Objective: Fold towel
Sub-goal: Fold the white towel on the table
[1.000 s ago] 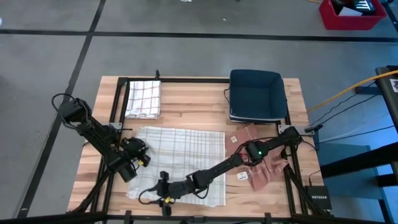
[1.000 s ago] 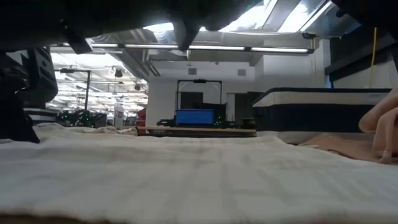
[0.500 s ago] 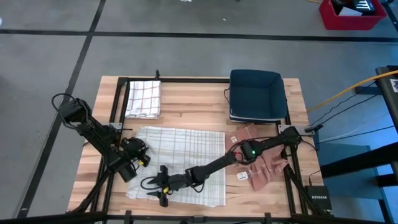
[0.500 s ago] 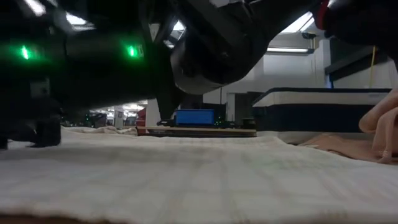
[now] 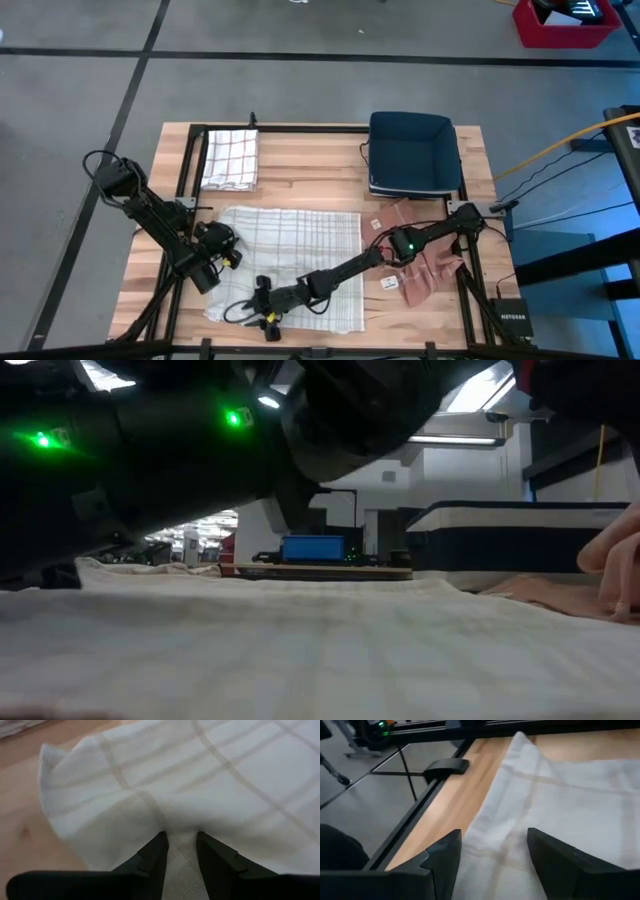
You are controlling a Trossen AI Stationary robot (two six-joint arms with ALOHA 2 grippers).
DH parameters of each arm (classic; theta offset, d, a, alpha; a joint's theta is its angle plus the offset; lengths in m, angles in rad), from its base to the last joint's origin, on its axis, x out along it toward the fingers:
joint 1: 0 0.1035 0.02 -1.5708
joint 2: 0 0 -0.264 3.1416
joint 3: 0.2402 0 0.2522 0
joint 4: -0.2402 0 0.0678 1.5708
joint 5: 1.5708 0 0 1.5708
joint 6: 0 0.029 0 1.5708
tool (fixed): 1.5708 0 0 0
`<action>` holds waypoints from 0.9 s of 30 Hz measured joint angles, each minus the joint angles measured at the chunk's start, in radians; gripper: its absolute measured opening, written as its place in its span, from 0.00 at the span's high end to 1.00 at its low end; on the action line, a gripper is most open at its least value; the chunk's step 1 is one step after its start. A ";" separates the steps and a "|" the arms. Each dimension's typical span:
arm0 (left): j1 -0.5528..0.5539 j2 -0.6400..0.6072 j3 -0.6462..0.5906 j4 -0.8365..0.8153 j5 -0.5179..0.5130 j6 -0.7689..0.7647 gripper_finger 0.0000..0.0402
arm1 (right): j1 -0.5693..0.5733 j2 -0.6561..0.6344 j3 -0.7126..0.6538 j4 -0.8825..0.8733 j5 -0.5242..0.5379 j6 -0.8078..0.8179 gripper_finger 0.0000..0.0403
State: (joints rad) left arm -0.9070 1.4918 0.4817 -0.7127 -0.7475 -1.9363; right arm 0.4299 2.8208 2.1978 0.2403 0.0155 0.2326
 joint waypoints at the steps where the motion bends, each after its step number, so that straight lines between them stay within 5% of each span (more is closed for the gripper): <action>1: 0.000 0.000 0.001 0.003 0.000 0.000 0.75 | 0.005 -0.003 -0.001 0.006 0.001 -0.014 0.43; 14: 0.003 -0.024 0.124 -0.135 0.073 0.260 0.75 | -0.035 -0.238 -0.007 -0.242 0.100 -0.180 0.43; 20: 0.003 -0.099 0.232 -0.222 0.082 0.427 0.75 | -0.030 -0.397 -0.007 -0.645 0.127 -0.315 0.43; 27: 0.036 -0.222 0.249 -0.192 0.061 0.568 0.75 | -0.047 -0.542 -0.047 -1.084 0.264 -0.285 0.43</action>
State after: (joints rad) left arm -0.8714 1.2693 0.7303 -0.9052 -0.6866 -1.3681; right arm 0.3825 2.2790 2.1508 -0.8437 0.2794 -0.0524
